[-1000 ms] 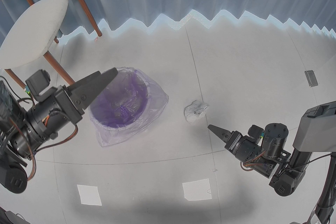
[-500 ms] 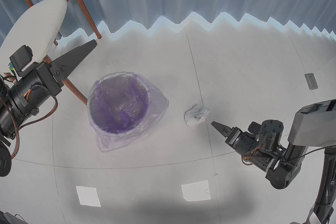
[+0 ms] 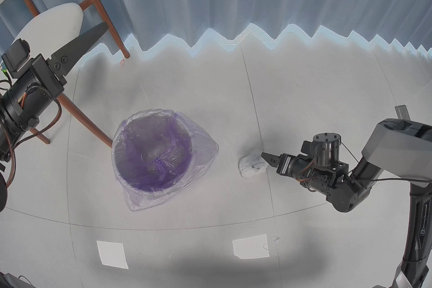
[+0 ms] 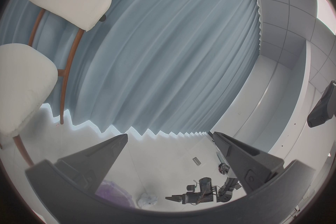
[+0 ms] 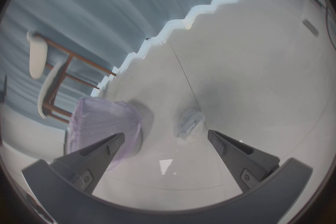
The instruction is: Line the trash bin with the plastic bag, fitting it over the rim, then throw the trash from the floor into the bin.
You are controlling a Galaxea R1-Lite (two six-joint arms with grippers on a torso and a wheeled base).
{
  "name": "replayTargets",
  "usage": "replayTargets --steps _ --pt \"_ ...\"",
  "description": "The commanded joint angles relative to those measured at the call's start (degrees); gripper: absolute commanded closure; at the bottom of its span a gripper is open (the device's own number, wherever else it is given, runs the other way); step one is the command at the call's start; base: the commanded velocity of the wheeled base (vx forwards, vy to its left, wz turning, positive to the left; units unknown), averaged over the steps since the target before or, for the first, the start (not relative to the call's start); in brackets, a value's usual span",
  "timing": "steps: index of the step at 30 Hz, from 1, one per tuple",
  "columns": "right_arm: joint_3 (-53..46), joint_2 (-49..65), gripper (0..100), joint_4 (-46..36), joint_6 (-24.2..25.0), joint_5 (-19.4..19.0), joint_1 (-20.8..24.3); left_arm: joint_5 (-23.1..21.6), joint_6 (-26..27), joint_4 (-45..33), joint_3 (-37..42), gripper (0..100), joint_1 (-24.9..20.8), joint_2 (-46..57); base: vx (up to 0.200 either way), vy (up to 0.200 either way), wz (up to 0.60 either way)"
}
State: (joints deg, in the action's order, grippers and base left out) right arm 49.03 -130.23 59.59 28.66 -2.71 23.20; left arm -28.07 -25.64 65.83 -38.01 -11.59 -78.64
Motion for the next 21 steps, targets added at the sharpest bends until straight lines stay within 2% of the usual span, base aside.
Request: replayTargets --steps 1,5,16,21 --pt "11.53 -8.2 0 -6.24 -7.74 2.18 -0.17 -2.16 -0.91 -0.17 -0.84 0 3.86 -0.11 0.0 -0.2 0.0" --pt "17.85 -13.29 0 -8.17 -8.62 3.76 0.62 -2.07 -0.91 0.26 -0.66 0 4.03 -0.11 0.0 -0.2 0.0" --pt "39.91 -21.29 0 -26.45 -8.01 3.76 0.62 -2.25 -1.26 0.35 -1.45 0 5.7 -0.2 0.0 0.0 0.0" --pt "48.7 -26.21 0 -30.5 -6.95 3.85 1.23 -2.42 -2.31 0.26 -1.89 0 5.79 -1.43 0.0 0.0 0.0"
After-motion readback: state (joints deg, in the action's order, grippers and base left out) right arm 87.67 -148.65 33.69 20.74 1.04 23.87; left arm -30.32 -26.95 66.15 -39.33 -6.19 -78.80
